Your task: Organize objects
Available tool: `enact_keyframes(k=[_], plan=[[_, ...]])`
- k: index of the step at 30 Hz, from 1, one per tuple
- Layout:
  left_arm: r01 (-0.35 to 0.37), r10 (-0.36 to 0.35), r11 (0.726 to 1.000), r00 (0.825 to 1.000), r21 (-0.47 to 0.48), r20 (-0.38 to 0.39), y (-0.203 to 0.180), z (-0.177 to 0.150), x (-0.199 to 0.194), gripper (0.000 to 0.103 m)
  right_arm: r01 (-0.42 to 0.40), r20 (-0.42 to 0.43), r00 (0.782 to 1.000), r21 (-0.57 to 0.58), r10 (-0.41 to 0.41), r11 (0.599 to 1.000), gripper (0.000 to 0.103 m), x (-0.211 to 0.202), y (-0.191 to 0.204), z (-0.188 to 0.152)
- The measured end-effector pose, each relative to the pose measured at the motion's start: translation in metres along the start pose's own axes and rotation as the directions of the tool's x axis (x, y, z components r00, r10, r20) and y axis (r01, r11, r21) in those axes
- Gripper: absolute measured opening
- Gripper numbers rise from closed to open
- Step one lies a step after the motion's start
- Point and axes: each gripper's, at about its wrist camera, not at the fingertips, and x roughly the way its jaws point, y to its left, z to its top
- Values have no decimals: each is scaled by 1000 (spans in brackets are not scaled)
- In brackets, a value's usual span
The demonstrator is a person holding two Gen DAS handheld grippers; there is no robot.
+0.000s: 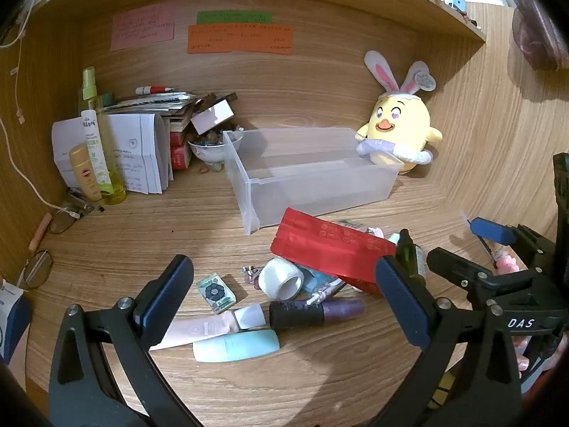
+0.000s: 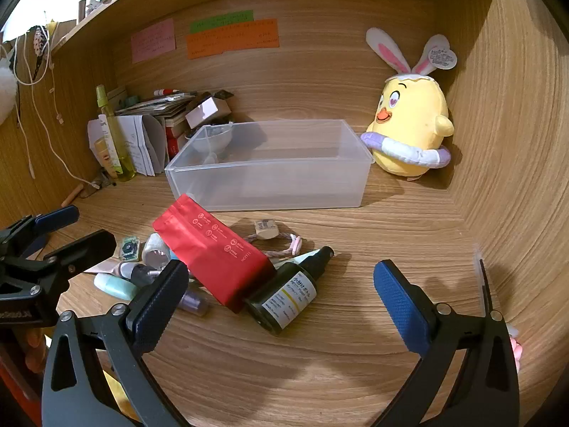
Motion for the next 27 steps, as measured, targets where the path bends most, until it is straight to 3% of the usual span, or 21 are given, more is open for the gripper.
enact_keyframes(k=[13, 21, 27], plan=[[39, -39, 999, 999, -38, 8, 0, 0, 0, 103, -9, -8, 1000, 5, 9, 1000, 103, 3, -2, 1], [-3, 4, 1000, 1000, 9, -21, 2, -3, 3, 103, -13, -10, 1000, 6, 13, 1000, 103, 5, -1, 1], [4, -4, 1000, 1000, -3, -28, 8, -2, 8, 103, -13, -9, 1000, -2, 13, 1000, 103, 7, 2, 2]])
